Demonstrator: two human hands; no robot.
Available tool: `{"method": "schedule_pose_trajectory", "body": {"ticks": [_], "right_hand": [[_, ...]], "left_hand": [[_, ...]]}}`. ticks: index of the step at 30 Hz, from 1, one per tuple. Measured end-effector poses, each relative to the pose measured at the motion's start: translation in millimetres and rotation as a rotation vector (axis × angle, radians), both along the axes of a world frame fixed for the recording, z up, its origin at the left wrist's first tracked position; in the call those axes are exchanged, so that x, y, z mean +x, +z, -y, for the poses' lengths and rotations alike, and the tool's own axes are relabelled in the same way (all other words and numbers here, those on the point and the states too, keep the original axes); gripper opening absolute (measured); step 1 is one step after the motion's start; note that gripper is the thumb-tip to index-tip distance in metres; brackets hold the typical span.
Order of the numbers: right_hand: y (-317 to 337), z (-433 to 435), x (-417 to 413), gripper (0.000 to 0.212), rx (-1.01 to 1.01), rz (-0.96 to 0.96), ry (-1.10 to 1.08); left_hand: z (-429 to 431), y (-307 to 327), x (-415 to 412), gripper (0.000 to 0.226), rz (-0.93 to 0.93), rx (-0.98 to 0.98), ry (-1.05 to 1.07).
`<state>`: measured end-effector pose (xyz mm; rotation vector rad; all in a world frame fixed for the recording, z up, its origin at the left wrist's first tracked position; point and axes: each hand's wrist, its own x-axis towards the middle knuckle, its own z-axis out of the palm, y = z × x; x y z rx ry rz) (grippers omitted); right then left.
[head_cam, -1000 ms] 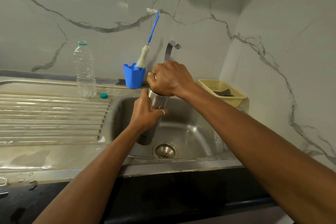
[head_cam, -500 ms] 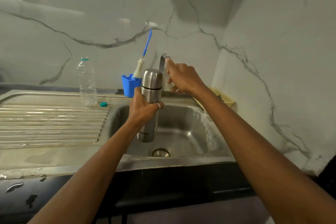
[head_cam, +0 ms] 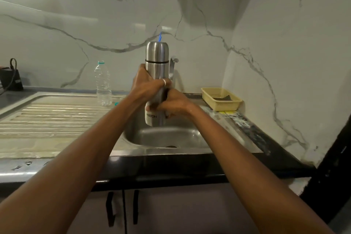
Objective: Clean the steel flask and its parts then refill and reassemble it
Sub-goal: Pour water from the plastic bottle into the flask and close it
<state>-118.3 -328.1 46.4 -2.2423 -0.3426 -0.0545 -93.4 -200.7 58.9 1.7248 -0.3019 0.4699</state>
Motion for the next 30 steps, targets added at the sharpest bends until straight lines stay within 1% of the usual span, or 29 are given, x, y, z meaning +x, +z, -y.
{"method": "schedule_pose_trajectory", "body": {"ticks": [2, 4, 8, 10, 13, 17, 19, 22, 24, 26, 30], "right_hand": [[-4, -7, 8, 0.065, 0.059, 0.024, -0.013], [-12, -16, 24, 0.069, 0.089, 0.045, 0.003], [-18, -36, 74, 0.061, 0.151, 0.063, -0.003], [-13, -47, 102, 0.063, 0.134, 0.079, -0.014], [-2, -63, 135, 0.067, 0.113, 0.05, -0.04], [10, -86, 152, 0.064, 0.08, 0.014, -0.071], [18, -100, 150, 0.068, 0.071, -0.004, -0.101], [18, -128, 141, 0.069, 0.085, -0.096, -0.149], [20, -151, 134, 0.081, 0.074, -0.175, -0.169], [20, -172, 124, 0.085, 0.098, -0.243, -0.184], [30, -209, 114, 0.082, 0.094, -0.301, -0.255]], "left_hand": [[-11, -3, 9, 0.08, -0.005, 0.023, -0.043], [-25, -7, 25, 0.082, 0.002, 0.061, -0.102], [-61, -3, 68, 0.083, 0.013, 0.2, -0.224], [-84, 5, 102, 0.093, 0.0, 0.275, -0.301], [-115, 15, 144, 0.106, -0.058, 0.379, -0.419], [-142, 25, 164, 0.108, -0.192, 0.396, -0.491], [-157, 32, 165, 0.103, -0.254, 0.377, -0.514], [-181, 37, 150, 0.08, -0.353, 0.317, -0.545], [-198, 43, 136, 0.07, -0.409, 0.297, -0.548], [-217, 44, 125, 0.067, -0.459, 0.275, -0.541], [-251, 42, 119, 0.073, -0.533, 0.227, -0.507]]}}
